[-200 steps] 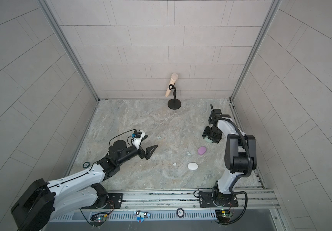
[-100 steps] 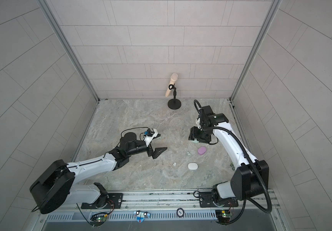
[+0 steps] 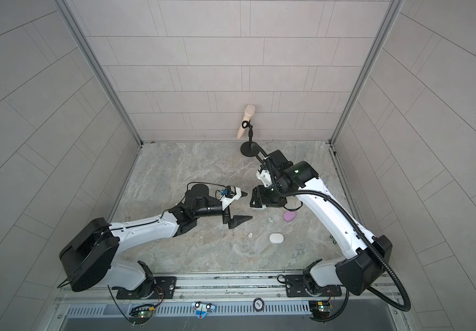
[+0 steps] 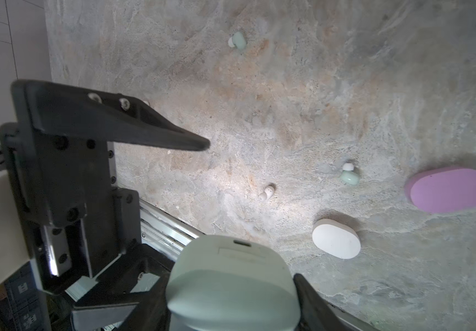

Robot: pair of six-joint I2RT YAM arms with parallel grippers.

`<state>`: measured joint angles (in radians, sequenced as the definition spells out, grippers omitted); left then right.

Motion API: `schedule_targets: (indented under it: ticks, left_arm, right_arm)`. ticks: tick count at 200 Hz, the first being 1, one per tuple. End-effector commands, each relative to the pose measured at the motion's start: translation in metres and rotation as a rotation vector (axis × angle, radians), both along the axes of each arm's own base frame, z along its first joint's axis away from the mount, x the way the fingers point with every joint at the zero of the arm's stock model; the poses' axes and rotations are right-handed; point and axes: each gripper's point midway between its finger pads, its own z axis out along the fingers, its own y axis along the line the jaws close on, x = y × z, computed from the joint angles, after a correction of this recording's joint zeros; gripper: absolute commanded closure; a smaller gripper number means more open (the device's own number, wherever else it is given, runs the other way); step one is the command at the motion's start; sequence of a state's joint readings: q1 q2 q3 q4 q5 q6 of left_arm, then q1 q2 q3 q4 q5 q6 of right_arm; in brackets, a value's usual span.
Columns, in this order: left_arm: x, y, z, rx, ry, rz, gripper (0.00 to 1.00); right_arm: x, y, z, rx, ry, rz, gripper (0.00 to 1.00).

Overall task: Insert the wireless bluetooth earbuds into the charging case
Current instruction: 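Lift the green case toward the left gripper while the left arm reaches toward it, then close the left gripper on the mint green case held by the right gripper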

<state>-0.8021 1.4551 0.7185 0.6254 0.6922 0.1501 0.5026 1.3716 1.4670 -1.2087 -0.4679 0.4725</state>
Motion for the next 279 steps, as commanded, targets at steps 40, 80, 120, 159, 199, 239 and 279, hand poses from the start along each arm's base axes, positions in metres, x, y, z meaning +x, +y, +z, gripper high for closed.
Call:
schedule_targets:
  ticks: [40,80,120,159,199,239,279]
  left_arm:
    - [-0.002,-0.009,0.014,-0.026,-0.042,-0.034,0.14]
    - [0.001,-0.011,0.018,-0.041,-0.033,-0.029,0.25]
    - [0.000,-0.013,0.018,-0.042,-0.020,-0.043,0.30]
    - [-0.001,-0.013,0.019,-0.043,-0.021,-0.045,0.36]
    - [-0.001,-0.013,0.023,-0.055,-0.027,-0.046,0.38]
    - [-0.001,-0.013,0.023,-0.062,-0.029,-0.045,0.42]
    - [-0.001,-0.013,0.023,-0.061,-0.026,-0.046,0.46]
  right_arm:
    - [-0.001,0.020,0.007,0.020,-0.011,0.015,0.47]
    - [0.001,0.024,0.010,0.019,-0.025,0.018,0.47]
    - [0.003,0.029,0.013,0.034,-0.034,0.020,0.47]
    - [0.003,0.033,0.016,0.044,-0.036,0.023,0.47]
    - [0.002,0.034,0.016,0.047,-0.033,0.025,0.47]
    - [0.002,0.036,0.019,0.058,-0.037,0.025,0.47]
    - [0.002,0.037,0.020,0.063,-0.037,0.028,0.47]
